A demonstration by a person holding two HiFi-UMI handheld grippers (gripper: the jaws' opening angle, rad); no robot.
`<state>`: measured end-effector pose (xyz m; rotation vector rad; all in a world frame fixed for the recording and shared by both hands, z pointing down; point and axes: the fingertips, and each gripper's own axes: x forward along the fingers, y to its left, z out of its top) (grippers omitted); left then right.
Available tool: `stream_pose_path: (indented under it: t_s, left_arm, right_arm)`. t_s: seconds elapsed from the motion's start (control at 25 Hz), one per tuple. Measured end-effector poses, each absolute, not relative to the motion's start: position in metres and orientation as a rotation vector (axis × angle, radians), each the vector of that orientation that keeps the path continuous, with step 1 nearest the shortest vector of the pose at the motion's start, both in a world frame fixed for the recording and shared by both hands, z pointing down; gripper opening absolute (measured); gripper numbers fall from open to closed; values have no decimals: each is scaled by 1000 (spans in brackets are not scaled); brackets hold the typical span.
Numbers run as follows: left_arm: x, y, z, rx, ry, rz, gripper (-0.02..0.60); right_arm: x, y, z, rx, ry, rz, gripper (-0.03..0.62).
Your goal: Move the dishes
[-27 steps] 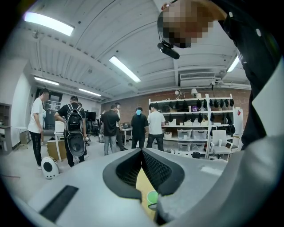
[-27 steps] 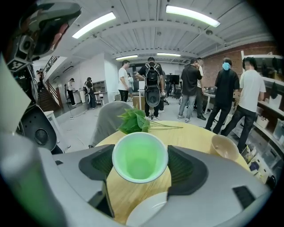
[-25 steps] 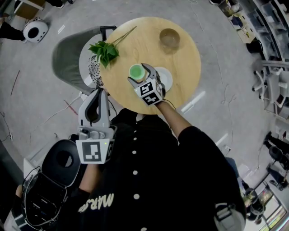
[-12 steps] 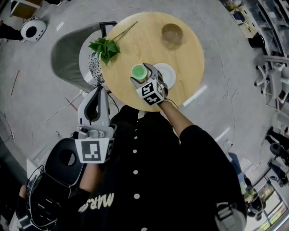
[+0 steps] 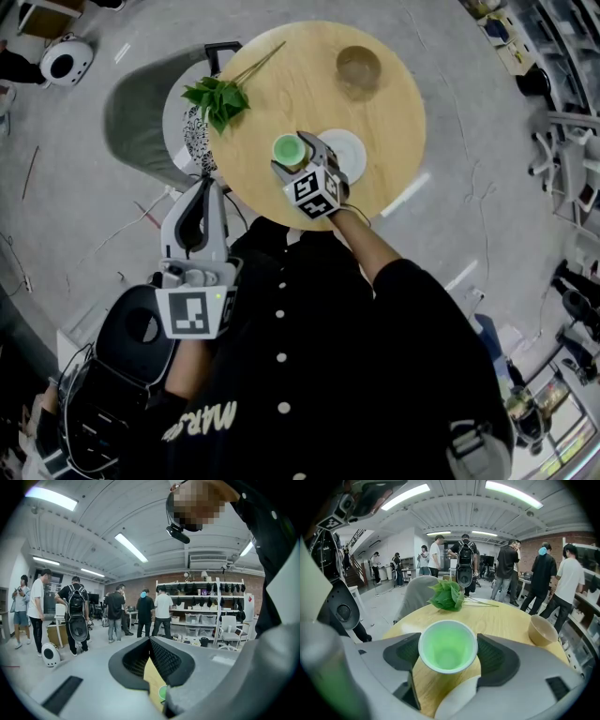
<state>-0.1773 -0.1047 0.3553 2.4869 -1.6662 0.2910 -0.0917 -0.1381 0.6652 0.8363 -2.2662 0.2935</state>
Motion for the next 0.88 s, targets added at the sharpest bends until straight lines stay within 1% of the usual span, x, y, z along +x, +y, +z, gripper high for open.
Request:
stream_pose_path:
  t_s: [0.28, 0.4, 0.56, 0.88]
  left_arm:
    - [-178, -106, 353, 2489, -1669, 283, 3]
    - [-179, -106, 351, 2494, -1672, 281, 3]
    - [-178, -108, 344, 2483, -1685, 203, 3]
    - [-170, -108, 338, 2496, -1676, 137, 3]
  right_arm:
    - [-93, -138, 664, 831, -2276, 302, 376]
    - [-95, -138, 661, 823, -2290, 317, 390]
    - [-96, -138, 661, 825, -2297, 324, 400]
    - [-93, -139, 647, 839, -2318, 343, 399]
